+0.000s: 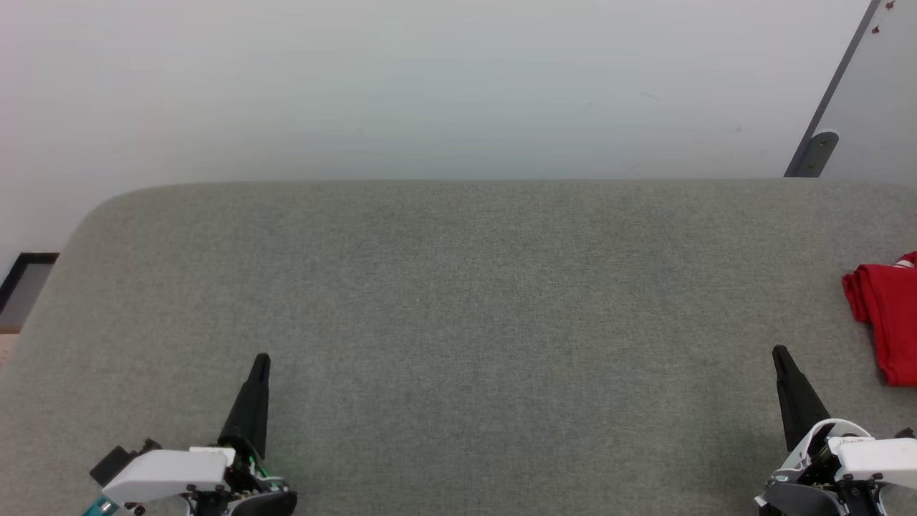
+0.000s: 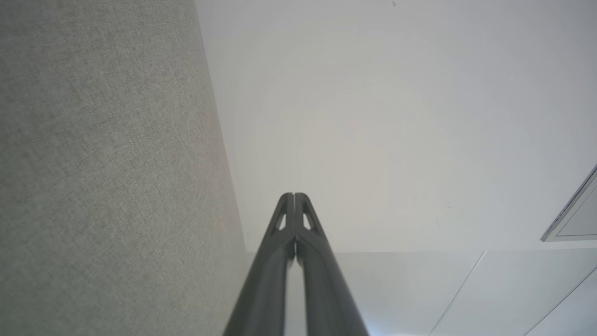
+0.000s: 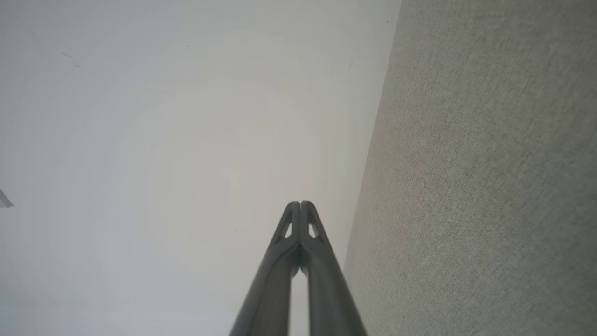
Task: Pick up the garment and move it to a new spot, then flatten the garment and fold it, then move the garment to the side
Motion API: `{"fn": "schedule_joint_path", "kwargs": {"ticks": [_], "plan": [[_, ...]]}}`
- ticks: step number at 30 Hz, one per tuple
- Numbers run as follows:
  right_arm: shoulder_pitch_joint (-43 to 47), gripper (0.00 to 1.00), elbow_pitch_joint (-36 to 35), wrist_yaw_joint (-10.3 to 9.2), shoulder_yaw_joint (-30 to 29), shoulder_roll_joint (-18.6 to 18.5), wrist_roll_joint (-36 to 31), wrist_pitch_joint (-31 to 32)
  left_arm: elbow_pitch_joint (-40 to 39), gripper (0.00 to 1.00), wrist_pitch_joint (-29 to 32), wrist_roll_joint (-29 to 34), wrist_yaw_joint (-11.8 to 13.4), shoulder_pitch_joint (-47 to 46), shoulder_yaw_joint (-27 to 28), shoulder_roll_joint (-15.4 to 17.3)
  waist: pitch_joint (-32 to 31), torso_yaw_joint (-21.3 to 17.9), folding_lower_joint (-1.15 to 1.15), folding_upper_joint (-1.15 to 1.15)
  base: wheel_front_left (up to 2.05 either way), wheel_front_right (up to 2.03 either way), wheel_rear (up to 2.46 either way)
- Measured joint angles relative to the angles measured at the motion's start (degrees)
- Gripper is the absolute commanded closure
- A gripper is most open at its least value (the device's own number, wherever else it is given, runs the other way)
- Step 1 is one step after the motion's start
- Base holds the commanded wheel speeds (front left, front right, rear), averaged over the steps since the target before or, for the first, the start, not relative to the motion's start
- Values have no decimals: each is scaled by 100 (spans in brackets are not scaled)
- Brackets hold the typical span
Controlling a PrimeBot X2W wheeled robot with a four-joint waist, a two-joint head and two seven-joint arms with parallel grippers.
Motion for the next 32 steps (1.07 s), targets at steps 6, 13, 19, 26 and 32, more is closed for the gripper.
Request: {"fn": "schedule_joint_path", "kwargs": {"ticks": [6, 13, 19, 26, 32], "plan": [[0, 100, 0, 0, 0, 0, 0, 0, 0, 100, 1, 7, 0, -1, 5, -4, 0, 0, 0, 0, 0, 0, 0], [0, 100, 0, 0, 0, 0, 0, 0, 0, 100, 7, 20, 0, -1, 11, -9, 0, 0, 0, 0, 0, 0, 0], [0, 100, 0, 0, 0, 0, 0, 0, 0, 100, 7, 25, 0, -1, 16, -11, 0, 0, 0, 0, 0, 0, 0], [0, 100, 0, 0, 0, 0, 0, 0, 0, 100, 9, 27, 0, -1, 21, -15, 0, 0, 0, 0, 0, 0, 0], [0, 100, 0, 1, 0, 1, 0, 0, 0, 100, 24, 32, 0, -2, 24, -19, 0, 0, 0, 0, 0, 0, 0]]}}
